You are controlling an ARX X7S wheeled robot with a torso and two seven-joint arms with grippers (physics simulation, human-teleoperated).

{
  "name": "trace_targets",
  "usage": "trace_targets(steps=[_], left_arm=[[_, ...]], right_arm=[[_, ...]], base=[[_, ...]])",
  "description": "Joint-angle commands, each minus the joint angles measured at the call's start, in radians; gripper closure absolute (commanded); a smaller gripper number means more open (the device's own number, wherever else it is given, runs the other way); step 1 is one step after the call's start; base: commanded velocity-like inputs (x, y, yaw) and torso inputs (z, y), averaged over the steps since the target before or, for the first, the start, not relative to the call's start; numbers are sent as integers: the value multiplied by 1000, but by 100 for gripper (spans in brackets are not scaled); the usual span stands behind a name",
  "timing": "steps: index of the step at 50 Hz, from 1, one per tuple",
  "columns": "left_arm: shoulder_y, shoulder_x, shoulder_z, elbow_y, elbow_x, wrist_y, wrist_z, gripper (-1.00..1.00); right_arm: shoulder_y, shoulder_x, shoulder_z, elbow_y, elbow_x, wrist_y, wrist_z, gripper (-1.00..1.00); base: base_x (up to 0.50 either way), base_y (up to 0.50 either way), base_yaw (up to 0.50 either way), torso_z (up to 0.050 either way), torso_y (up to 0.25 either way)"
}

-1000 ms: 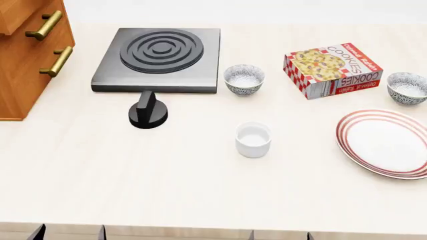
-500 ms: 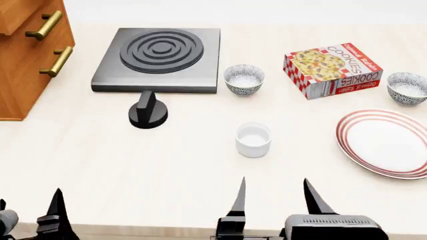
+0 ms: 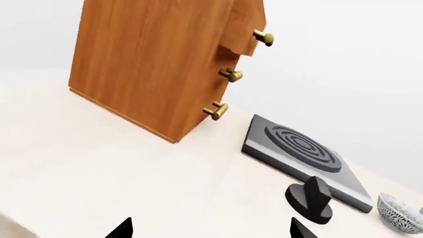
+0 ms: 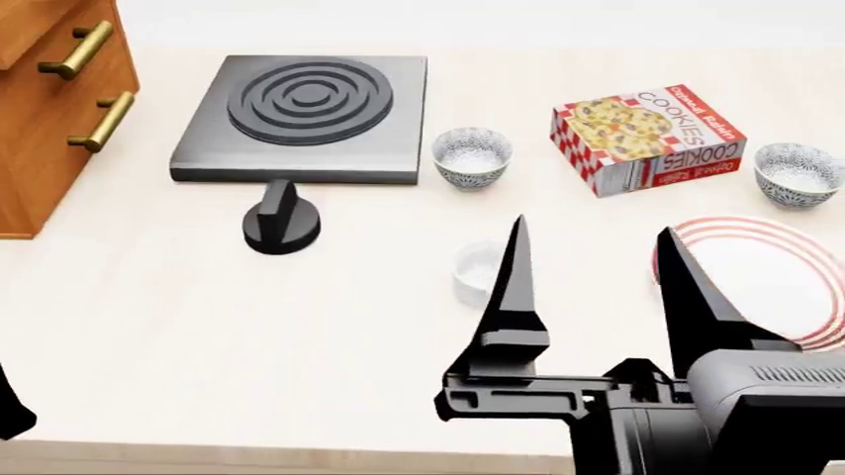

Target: Pick the akita bowl next to the plate and place it on the plate.

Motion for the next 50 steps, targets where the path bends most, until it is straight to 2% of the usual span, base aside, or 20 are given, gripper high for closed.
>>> trace_targets(steps=[1,35,43,50], left_arm=[[-15,2,-30,-36,-27,20,-5,-100],[-15,-8,-19,-45,-45,25,-15,-100],[-13,-11,-17,-37,-52,17,-28,-100],[-12,-14,-14,-38,-55,19,-32,-100]], right_arm=[[-3,3,53,-22,51,-7,17,-100],[-3,50,-7,2,54,-19,45,-100],[-7,53,-11,17,58,-33,47,-100],[-7,59,-14,12,63,-31,57,-100]], base=[[0,-500,0,0,0],[0,-500,0,0,0],[0,-129,0,0,0],[0,-470,0,0,0]])
